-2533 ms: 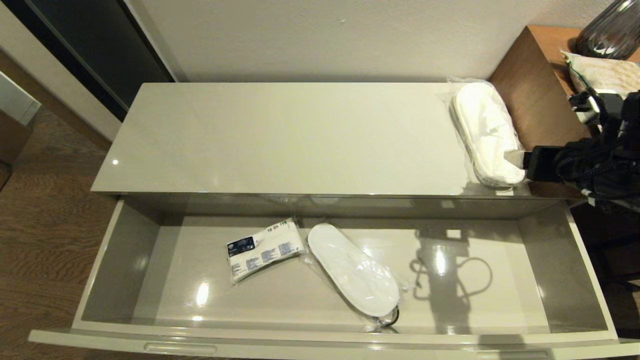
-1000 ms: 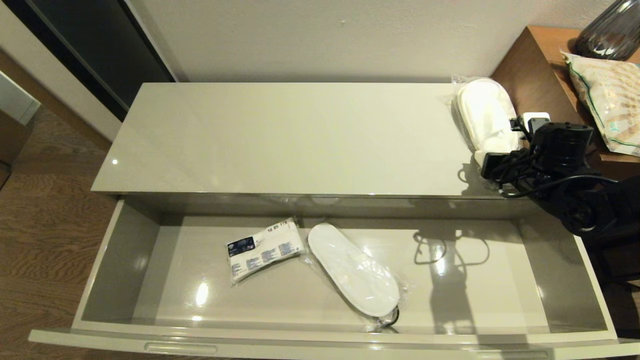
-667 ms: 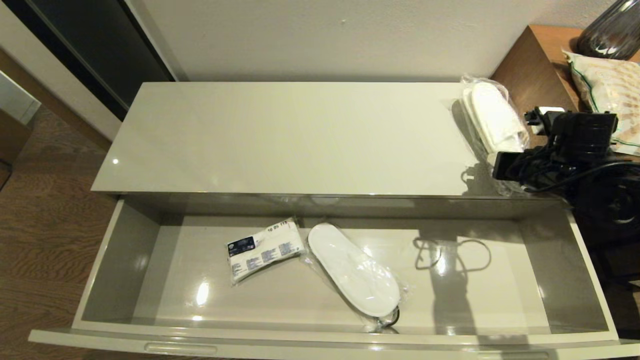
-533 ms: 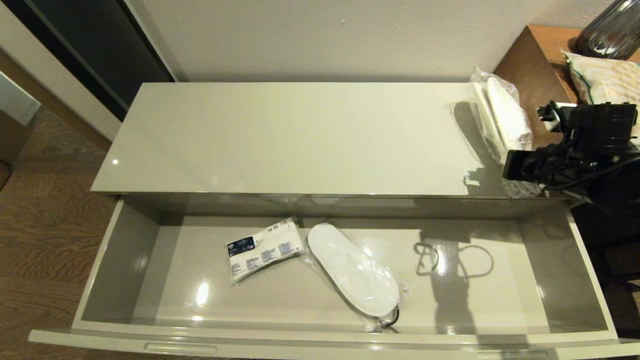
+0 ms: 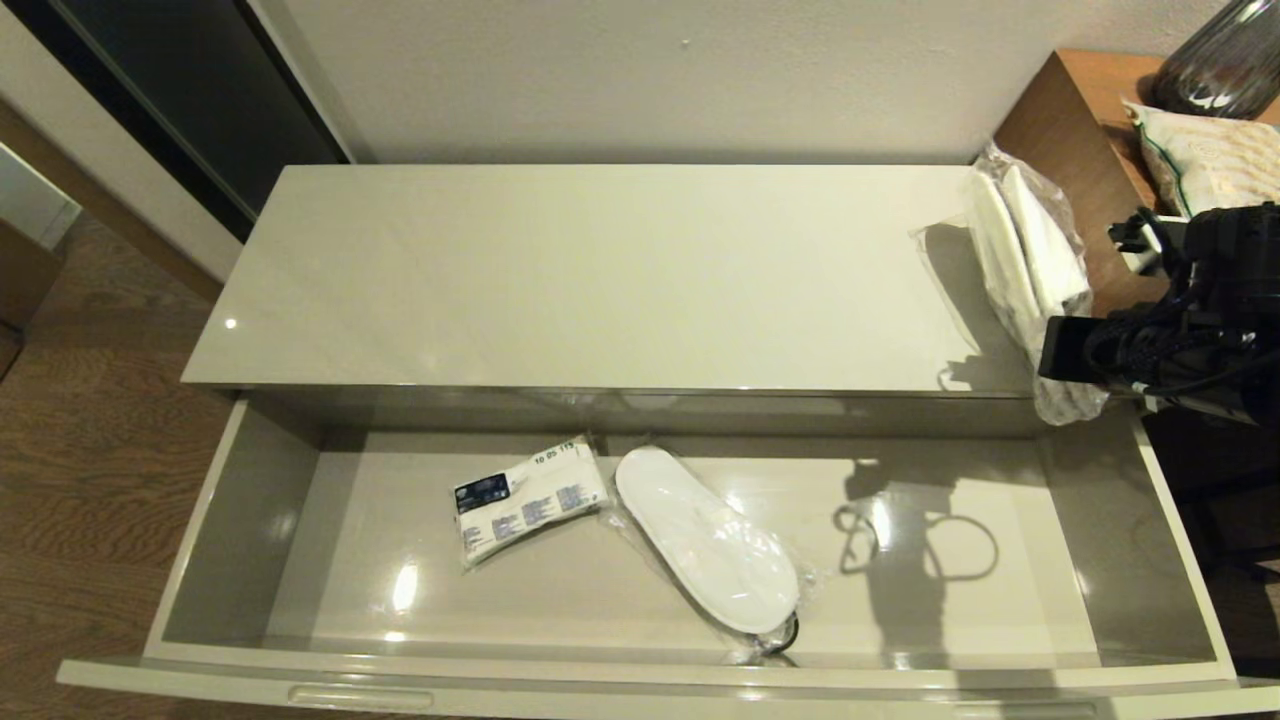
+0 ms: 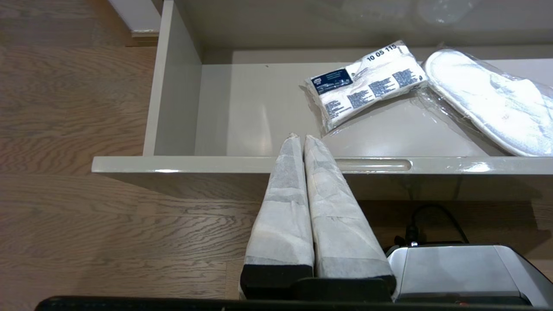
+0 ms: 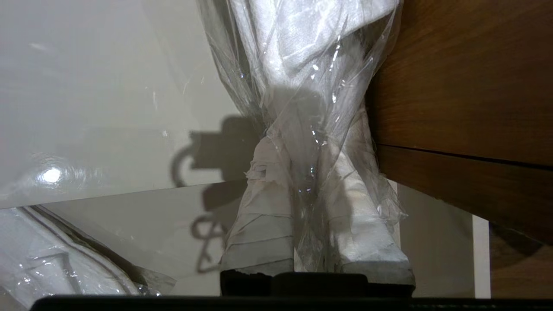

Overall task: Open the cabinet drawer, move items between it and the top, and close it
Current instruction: Put the disposable slippers in the drawer

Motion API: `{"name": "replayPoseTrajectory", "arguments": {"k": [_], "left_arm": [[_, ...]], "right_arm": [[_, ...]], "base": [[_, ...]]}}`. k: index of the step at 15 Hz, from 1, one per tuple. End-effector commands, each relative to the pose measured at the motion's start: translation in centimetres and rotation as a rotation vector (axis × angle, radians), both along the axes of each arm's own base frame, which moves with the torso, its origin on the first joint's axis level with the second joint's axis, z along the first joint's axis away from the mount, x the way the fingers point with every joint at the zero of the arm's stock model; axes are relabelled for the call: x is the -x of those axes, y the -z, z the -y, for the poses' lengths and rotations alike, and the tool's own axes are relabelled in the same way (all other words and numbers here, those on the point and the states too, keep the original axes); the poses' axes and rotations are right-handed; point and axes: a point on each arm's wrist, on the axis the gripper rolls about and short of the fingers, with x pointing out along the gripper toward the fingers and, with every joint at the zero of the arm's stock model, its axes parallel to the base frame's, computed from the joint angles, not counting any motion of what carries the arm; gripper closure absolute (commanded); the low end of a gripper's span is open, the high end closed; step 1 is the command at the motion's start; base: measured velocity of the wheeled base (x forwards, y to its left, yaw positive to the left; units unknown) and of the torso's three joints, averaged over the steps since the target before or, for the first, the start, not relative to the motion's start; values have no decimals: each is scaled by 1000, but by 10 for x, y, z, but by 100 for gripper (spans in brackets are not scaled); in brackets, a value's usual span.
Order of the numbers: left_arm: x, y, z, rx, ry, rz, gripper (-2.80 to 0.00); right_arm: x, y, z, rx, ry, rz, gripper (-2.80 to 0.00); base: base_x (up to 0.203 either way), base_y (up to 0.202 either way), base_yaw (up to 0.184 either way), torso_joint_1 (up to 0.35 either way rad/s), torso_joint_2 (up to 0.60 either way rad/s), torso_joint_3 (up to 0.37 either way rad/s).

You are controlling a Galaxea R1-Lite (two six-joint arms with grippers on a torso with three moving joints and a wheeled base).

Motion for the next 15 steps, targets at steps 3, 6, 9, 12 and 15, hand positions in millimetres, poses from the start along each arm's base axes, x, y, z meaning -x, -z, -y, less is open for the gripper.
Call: {"name": "replayPoseTrajectory", "arguments": {"k": [3, 6, 9, 12, 15], "left_arm": [[0, 0, 0, -1, 0, -2, 0], [0, 0, 0, -1, 0, -2, 0], [0, 0, 0, -1, 0, -2, 0], [0, 0, 0, -1, 0, -2, 0], [0, 0, 0, -1, 0, -2, 0]], "right_arm": [[51, -38, -3, -10, -59, 42, 0], [102, -37, -9, 11, -195, -80, 0], [141, 1, -10, 147, -325, -203, 0], [177, 14, -10, 209, -431, -196, 0], [207, 18, -10, 180, -518, -204, 0]], "base": [[0, 0, 0, 0, 0, 0], [0, 0, 0, 0, 0, 0], [0, 0, 0, 0, 0, 0], [0, 0, 0, 0, 0, 0], [0, 0, 0, 0, 0, 0]]}}
